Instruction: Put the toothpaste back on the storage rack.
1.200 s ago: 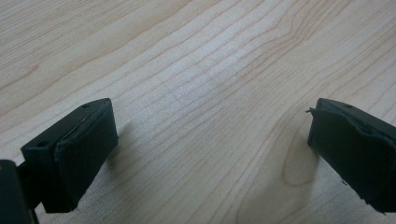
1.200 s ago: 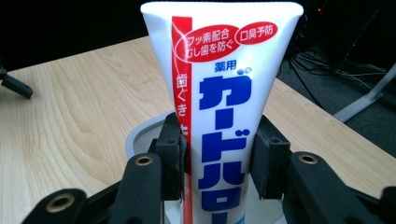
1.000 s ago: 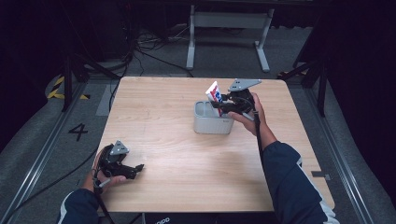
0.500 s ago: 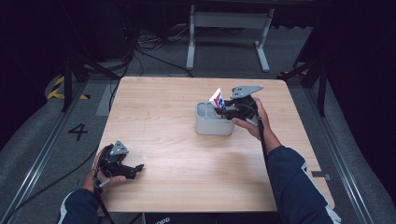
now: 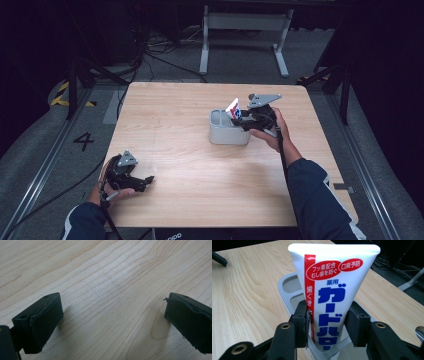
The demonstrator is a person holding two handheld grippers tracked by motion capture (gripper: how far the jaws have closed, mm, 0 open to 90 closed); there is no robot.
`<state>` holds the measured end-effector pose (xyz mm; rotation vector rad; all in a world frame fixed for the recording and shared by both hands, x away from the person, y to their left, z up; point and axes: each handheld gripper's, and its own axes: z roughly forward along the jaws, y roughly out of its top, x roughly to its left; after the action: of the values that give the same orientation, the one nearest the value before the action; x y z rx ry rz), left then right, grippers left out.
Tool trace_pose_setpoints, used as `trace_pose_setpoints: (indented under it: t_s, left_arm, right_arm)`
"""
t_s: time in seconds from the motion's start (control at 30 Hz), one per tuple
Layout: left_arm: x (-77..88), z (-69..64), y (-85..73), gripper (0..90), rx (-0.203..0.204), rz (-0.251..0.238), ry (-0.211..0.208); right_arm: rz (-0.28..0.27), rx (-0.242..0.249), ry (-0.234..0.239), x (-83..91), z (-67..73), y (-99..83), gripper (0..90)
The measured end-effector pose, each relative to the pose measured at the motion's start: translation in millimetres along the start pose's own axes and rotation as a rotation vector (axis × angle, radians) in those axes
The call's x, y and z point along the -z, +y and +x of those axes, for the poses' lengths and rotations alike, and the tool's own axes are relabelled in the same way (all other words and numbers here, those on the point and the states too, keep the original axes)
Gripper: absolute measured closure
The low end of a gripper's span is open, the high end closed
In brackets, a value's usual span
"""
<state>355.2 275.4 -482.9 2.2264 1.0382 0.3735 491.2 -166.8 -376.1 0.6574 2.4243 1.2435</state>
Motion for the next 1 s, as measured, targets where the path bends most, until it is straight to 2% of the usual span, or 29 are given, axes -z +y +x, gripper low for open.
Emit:
trace_pose_setpoints:
  t_s: [0.63,0.83,1.0]
  left_arm:
    - [-0.1,0.1,0.1,2.3,-0.001,0.0,-0.001]
    - [0.0,0.1,0.2,2.3,-0.001,0.002,-0.001]
    - [-0.1,0.1,0.2,2.3,-0.001,0.001,-0.001]
  right_arm:
    - [0.008,0.001,0.01,-6.7,8.2,5.1,57.8]
    - [-0.031,-0.02,0.015,-6.6,7.1,7.7,58.0]
    - [-0.003,-0.02,0.019,-10.3,7.7,5.9,56.9]
